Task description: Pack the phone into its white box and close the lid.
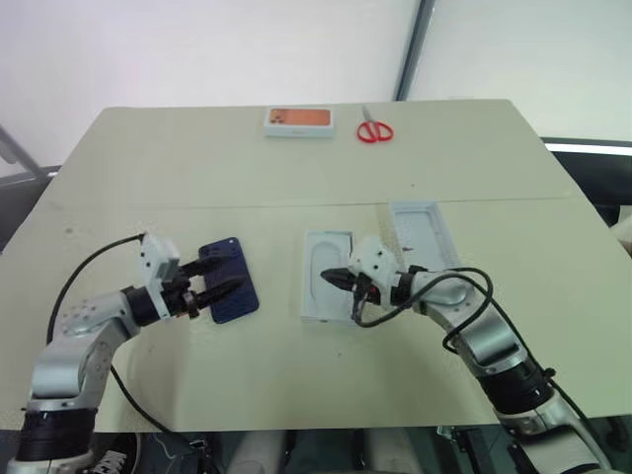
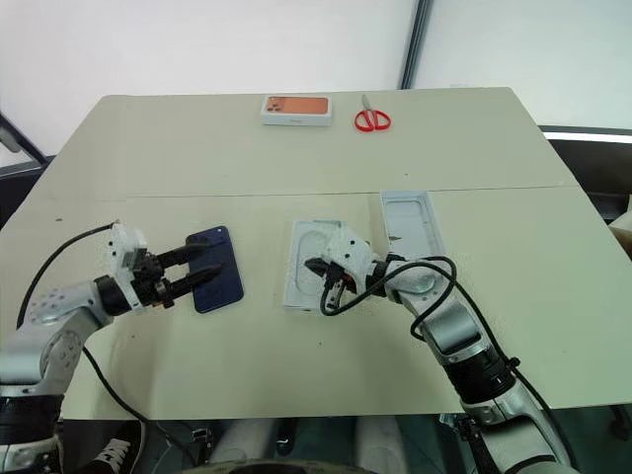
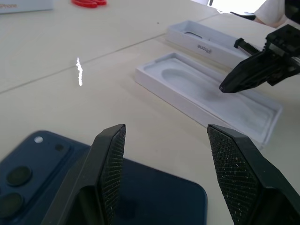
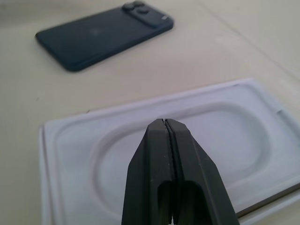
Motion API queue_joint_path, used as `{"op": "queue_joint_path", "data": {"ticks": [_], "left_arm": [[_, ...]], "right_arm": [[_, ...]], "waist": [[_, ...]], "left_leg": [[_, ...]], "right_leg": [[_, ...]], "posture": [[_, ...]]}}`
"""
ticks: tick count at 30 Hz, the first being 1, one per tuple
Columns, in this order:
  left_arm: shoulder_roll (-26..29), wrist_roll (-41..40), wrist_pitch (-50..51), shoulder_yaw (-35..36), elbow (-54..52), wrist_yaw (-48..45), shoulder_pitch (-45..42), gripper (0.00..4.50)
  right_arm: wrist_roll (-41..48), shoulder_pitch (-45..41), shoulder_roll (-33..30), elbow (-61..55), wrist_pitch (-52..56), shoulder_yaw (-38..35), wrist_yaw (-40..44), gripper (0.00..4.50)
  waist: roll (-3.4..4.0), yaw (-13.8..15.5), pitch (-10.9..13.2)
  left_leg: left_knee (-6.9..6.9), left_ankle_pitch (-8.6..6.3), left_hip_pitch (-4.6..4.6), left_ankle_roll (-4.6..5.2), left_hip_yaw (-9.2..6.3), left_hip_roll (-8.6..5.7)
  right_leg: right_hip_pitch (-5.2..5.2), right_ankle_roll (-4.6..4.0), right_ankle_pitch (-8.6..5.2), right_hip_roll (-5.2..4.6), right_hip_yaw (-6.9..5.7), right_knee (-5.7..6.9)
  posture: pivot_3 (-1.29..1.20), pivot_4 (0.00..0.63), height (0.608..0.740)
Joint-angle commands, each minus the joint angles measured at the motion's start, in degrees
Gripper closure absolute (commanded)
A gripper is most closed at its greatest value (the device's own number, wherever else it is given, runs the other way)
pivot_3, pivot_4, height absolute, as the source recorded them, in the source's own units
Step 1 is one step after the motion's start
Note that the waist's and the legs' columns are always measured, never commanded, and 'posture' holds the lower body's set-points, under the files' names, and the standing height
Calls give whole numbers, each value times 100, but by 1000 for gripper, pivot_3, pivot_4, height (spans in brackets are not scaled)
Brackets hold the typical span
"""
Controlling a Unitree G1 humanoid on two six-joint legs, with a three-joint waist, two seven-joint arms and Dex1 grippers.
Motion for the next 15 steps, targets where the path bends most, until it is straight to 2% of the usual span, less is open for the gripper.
{"op": "queue_joint_path", "data": {"ticks": [1,8,15], "left_arm": [[37,-191,-135,178,-220,-68,17,1561],[-32,-185,-218,20,-317,92,-98,1561],[-66,-249,-159,14,-424,259,-198,1561]], "right_arm": [[-136,-20,-70,-84,-198,27,77,4488],[-737,-215,-301,8,-399,452,338,4488],[-932,-317,-650,-247,60,517,640,4488]], "waist": [[0,-3,0],[0,-14,0],[-1,9,-1]], "left_leg": [[0,0,0,0,0,0],[-1,0,0,0,0,2],[3,0,4,1,-8,0]], "right_leg": [[2,0,0,0,0,0],[4,0,1,5,-1,0],[4,1,1,3,-11,-4]], "posture": [[0,150,740],[0,150,740],[0,150,740]]}}
